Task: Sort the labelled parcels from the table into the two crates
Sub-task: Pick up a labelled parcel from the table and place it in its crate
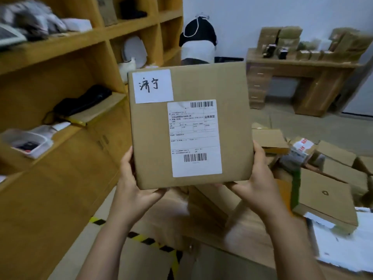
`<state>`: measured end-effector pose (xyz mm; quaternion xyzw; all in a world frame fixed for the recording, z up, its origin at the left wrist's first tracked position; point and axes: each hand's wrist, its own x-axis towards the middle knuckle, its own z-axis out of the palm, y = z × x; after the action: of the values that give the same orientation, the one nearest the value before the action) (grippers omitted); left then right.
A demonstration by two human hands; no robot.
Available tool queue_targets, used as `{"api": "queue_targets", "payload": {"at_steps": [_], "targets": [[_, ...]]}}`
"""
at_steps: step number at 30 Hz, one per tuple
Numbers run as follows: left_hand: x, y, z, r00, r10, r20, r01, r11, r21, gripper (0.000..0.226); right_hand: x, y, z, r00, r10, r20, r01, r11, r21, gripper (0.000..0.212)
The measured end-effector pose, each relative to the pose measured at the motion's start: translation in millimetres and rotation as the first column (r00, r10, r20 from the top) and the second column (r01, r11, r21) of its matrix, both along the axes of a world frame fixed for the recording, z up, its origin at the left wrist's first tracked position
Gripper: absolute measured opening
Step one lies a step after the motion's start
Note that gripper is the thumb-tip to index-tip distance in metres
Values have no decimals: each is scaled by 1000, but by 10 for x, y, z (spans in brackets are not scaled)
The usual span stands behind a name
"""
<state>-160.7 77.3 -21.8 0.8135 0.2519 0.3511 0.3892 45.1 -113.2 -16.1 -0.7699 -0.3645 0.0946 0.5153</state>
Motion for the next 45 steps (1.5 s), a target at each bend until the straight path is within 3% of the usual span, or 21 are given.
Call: {"api": "queue_targets", "payload": {"at_steps": [4,9,13,18,27,34,40,45], "targets": [[-374,-81,-172,980,196,-34,-198,977,-79,122,-66,372,-173,974,215,-76,-218,976,-29,114],[-1047,-347,-367,889,442,-118,-457,856,-242,126,-451,824,-366,878,472,-82,-479,872,-104,103],[-1589,-742,-424,765,627,-150,-639,708,-301,117,-987,1051,-446,771,618,-153,-636,756,-155,98],[-2342,-1268,-487,596,785,-171,-793,540,-283,121,-1764,1137,-338,598,793,-118,-799,577,-170,87],[-3487,-2228,-390,328,933,-147,-928,288,-237,120,-3195,982,-234,338,938,-72,-925,317,-211,111],[-4573,-3298,-320,68,983,-172,-975,28,-222,123,-4677,397,-222,117,986,-122,-978,93,-185,103],[-5408,-4261,-359,-103,973,-207,-963,-150,-222,115,-5882,-216,-341,-80,991,-111,-983,-97,-154,100],[-5828,-5063,-518,-286,927,-241,-910,-342,-236,122,-6719,-713,-410,-282,948,-146,-937,-305,-172,97]]}}
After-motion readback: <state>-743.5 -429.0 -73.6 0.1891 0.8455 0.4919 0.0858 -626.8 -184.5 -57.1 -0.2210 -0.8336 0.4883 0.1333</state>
